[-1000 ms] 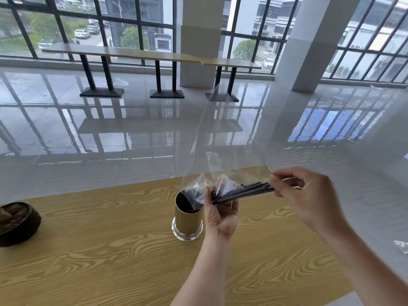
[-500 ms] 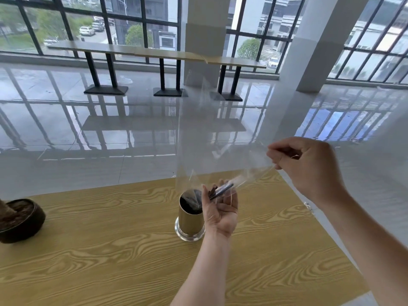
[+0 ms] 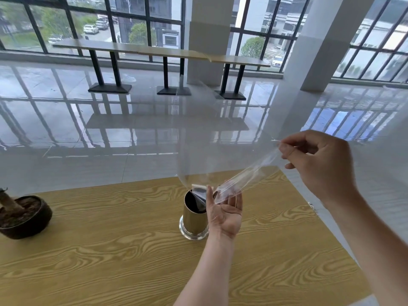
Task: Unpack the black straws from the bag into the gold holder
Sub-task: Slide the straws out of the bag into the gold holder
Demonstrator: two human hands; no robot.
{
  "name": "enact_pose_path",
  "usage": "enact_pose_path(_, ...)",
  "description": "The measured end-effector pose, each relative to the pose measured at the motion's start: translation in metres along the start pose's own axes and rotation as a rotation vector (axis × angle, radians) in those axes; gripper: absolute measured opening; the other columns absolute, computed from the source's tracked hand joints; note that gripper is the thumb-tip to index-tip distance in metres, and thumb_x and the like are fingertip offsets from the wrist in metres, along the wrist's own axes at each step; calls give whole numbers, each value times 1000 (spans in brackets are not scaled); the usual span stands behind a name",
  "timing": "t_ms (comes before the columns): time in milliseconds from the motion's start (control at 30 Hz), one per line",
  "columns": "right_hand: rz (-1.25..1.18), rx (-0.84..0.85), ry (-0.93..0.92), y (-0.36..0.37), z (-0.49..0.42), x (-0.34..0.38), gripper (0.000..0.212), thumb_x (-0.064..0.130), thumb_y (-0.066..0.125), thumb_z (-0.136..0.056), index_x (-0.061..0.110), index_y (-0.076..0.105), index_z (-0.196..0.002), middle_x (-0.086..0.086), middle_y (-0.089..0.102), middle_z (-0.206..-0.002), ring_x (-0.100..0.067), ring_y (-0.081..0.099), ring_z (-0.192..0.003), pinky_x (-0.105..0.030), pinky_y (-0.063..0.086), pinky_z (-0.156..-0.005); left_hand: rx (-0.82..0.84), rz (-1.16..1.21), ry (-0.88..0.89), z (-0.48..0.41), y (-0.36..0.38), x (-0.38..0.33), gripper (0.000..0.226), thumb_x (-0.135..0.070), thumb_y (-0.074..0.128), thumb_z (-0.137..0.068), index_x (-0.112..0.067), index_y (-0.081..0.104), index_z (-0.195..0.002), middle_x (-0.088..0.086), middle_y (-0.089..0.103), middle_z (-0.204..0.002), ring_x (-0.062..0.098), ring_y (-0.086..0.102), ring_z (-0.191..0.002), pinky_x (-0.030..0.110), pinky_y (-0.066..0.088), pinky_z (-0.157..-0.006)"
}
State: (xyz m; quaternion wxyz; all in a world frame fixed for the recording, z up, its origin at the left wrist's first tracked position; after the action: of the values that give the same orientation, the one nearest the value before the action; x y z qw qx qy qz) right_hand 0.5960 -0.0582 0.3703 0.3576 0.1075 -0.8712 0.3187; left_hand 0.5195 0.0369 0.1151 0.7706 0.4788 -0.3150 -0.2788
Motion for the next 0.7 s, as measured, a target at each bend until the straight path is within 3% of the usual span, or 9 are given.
enact_pose_path(133,-104,-68,21,-9,-4,-2,2,28,74,-80,28,75,-79,4,75,-72,-18,73,-62,-48,63,-60,24,-32,4,2,7,4,64,-40,81,-75,0,60,-121,21,72,-113,29,68,-105,39,63,-77)
enact_pose_path(300,-212,-125,27,-22,-15,1,5,24,73,-79,28,74,-76,0,76,-73,-22,72,-59,-33,60,-51,-8,-49,46,3,2,0,71,-48,80,-74,0,59,-123,21,73,-112,34,72,-98,42,61,-83)
enact_pose_path(400,-261,-176,12,-30,-22,2,10,20,73,-81,28,74,-76,-1,76,-74,-25,72,-60,-33,59,-52,-32,-81,70,4,-5,-5,78,-52,78,-77,0,55,-131,20,72,-116,33,72,-98,43,60,-85)
enact_pose_path(567,-263,-113,31,-20,-26,-1,11,18,72,-83,26,73,-77,-4,77,-77,-27,73,-62,-32,59,-53,-68,-80,78,10,-14,-9,76,-48,80,-77,-3,53,-133,19,73,-113,34,73,-99,44,57,-89)
enact_pose_path(700,-316,-98,70,-19,-29,-3,10,13,71,-85,21,73,-79,-8,78,-82,-29,74,-64,-31,58,-54,-79,-42,77,14,-24,-17,74,-42,76,-79,-1,50,-135,21,63,-132,37,68,-108,48,56,-89)
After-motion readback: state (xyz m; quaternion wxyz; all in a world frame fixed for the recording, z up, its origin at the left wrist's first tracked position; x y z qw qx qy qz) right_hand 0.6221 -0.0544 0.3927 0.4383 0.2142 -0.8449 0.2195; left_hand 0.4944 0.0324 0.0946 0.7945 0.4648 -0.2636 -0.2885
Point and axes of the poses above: each hand's wrist, its own z-axis away from the middle knuckle, its own y-axis out of the palm, x = y × z, the point moved 7 cm from there along -z, towards the middle knuckle
